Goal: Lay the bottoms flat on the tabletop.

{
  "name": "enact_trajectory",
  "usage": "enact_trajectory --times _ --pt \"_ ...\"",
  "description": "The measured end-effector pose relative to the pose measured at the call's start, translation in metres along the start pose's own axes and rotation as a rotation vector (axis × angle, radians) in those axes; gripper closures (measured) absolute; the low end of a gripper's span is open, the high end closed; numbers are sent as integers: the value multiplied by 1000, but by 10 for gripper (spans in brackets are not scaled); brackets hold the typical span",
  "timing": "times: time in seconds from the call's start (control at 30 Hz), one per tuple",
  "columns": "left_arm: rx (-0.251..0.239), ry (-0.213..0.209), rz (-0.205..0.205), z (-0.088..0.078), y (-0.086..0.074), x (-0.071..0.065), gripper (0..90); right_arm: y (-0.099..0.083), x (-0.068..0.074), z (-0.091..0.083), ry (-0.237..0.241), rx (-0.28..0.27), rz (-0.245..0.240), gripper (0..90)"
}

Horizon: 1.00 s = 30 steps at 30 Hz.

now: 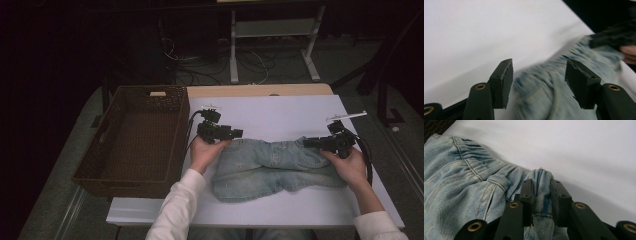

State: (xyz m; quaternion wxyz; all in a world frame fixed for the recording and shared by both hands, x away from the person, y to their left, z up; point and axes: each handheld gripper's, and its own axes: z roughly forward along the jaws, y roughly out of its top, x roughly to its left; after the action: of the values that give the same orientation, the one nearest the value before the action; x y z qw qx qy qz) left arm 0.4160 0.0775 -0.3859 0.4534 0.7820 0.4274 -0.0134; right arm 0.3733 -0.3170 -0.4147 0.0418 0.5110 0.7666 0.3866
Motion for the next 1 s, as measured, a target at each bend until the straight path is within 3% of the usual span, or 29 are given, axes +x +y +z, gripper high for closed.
enact_trajectory --times 0.1,0.17,0.27,0.4,0.6,0.83,1.0 --pt "62 61 -14 18 5 12 393 0 0 -1 1 -3 -5 727" --pt "95 75 -34 28 3 19 397 -1 0 -1 1 -4 -5 727" --pt "119 41 -71 37 -2 26 398 -1 0 -2 3 -8 -3 727" --pt "122 -9 -98 40 -6 24 398 -1 0 -2 9 -11 0 727" --pt "153 -4 -97 41 -10 19 397 -2 0 -4 9 -15 0 727" --pt "207 -3 -96 43 -27 10 396 -6 5 -9 2 -18 -10 727" --pt "189 -23 -128 45 -40 7 436 -11 10 -15 -3 -25 -18 727"
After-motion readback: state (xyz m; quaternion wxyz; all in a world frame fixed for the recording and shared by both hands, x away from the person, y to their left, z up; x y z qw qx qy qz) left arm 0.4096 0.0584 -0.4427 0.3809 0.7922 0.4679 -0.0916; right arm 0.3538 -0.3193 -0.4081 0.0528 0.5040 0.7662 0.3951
